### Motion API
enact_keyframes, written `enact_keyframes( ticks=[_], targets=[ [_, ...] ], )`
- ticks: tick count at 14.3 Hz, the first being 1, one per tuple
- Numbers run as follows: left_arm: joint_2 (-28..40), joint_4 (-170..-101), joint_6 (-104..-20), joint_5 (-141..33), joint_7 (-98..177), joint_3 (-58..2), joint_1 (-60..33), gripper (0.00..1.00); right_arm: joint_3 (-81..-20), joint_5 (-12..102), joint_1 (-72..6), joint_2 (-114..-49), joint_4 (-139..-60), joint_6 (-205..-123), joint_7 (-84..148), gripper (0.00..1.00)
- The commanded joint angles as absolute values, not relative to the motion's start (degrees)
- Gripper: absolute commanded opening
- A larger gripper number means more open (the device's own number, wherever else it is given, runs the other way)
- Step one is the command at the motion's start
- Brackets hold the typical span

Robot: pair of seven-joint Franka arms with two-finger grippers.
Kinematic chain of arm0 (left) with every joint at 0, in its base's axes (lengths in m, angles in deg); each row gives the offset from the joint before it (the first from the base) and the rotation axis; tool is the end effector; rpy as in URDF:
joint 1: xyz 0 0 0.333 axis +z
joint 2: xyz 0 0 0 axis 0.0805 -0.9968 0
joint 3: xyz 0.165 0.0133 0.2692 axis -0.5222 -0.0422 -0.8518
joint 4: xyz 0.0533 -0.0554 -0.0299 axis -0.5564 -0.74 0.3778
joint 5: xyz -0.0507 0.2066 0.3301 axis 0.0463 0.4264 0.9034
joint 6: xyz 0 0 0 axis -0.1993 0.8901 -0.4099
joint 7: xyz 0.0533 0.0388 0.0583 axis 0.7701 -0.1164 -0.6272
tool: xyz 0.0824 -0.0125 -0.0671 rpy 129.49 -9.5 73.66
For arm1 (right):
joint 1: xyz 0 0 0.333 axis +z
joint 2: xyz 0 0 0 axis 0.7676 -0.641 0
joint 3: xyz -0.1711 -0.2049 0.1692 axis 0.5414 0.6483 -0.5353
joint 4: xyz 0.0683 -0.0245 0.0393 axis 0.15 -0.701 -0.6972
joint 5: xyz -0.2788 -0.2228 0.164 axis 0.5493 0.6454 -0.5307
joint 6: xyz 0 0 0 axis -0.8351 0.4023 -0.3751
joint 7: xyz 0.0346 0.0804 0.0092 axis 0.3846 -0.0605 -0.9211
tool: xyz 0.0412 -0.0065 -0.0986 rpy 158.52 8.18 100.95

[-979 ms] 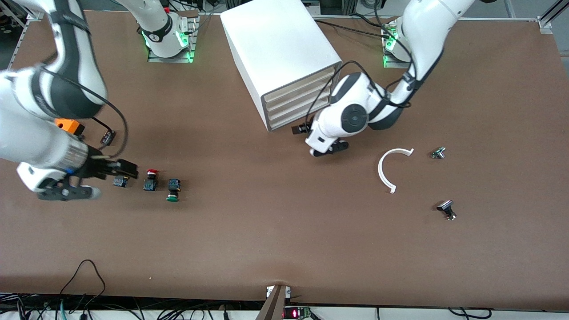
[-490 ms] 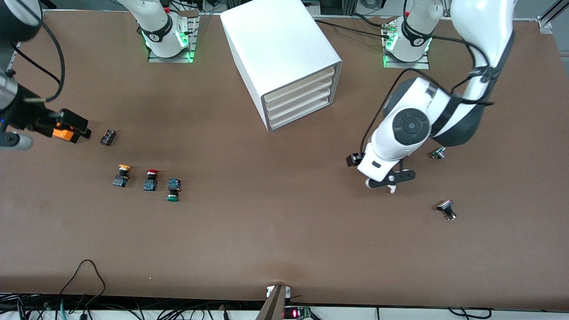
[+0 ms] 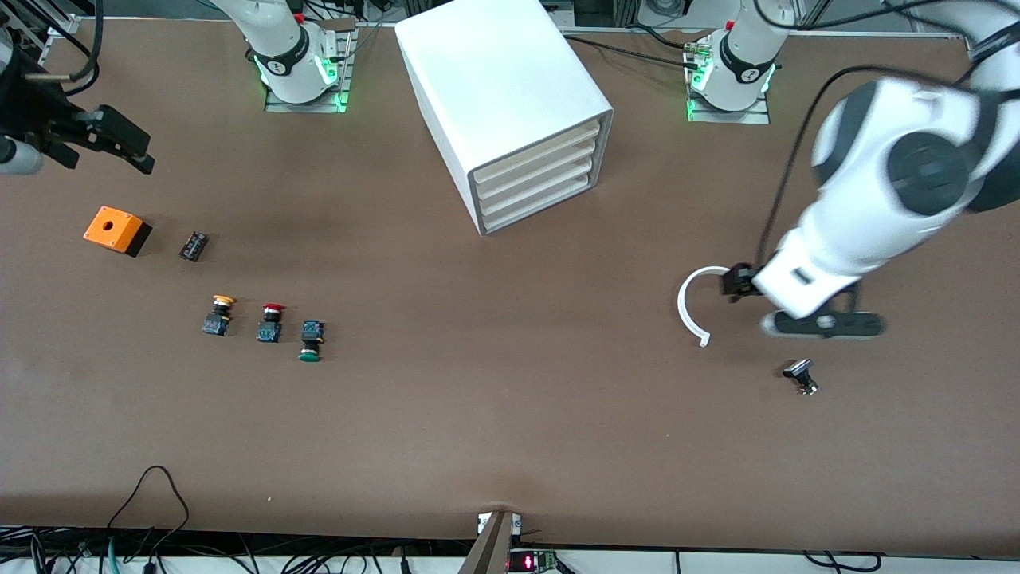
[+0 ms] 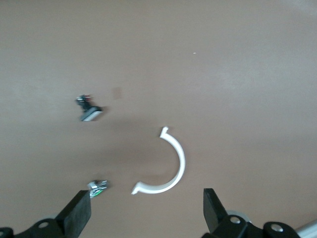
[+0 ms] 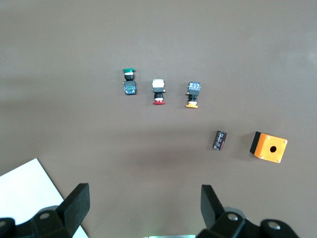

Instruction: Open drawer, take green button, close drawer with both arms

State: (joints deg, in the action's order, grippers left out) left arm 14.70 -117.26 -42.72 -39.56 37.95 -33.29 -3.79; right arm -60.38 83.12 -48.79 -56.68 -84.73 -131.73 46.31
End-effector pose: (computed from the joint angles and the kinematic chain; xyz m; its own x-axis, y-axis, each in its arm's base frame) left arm 0.6386 -0.1069 0.5321 0.9973 -0.0735 -0.0083 -0.0737 -0.9966 -0.0370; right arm 0.5339 0.0543 0.6704 0.9982 -0.0599 0.0025 -0.0599 -0.9978 0.0275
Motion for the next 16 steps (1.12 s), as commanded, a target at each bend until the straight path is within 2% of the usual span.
enact_keyframes(
  ticks=[1,3,5,7,16],
  targets=[
    [23.83,-123.18,-39.80,-42.81,48.98,-39.27,-4.27,1.00,-61.09,83.82,-49.96,-54.04,-87.21,-131.41,46.11,0.99],
    [29.81,-128.18,-39.71,-42.90,49.53,-41.04,-4.09,1.00,-61.00,83.82,-49.87,-51.67,-90.10,-132.37,46.11,0.99],
    [32.20,-130.14,-39.53,-42.90,52.15,-42.45,-4.09,1.00,-60.30,83.82,-49.96,-49.47,-93.61,-134.74,46.11,0.99],
    [32.39,-130.05,-39.53,-42.90,53.22,-42.98,-4.09,1.00,-60.21,83.91,-49.87,-48.32,-95.38,-135.98,46.11,0.99],
    [32.39,-130.05,-38.92,-42.90,53.22,-42.98,-3.83,1.00,-60.47,83.29,-49.87,-48.76,-94.33,-135.71,46.46,0.99]
  ],
)
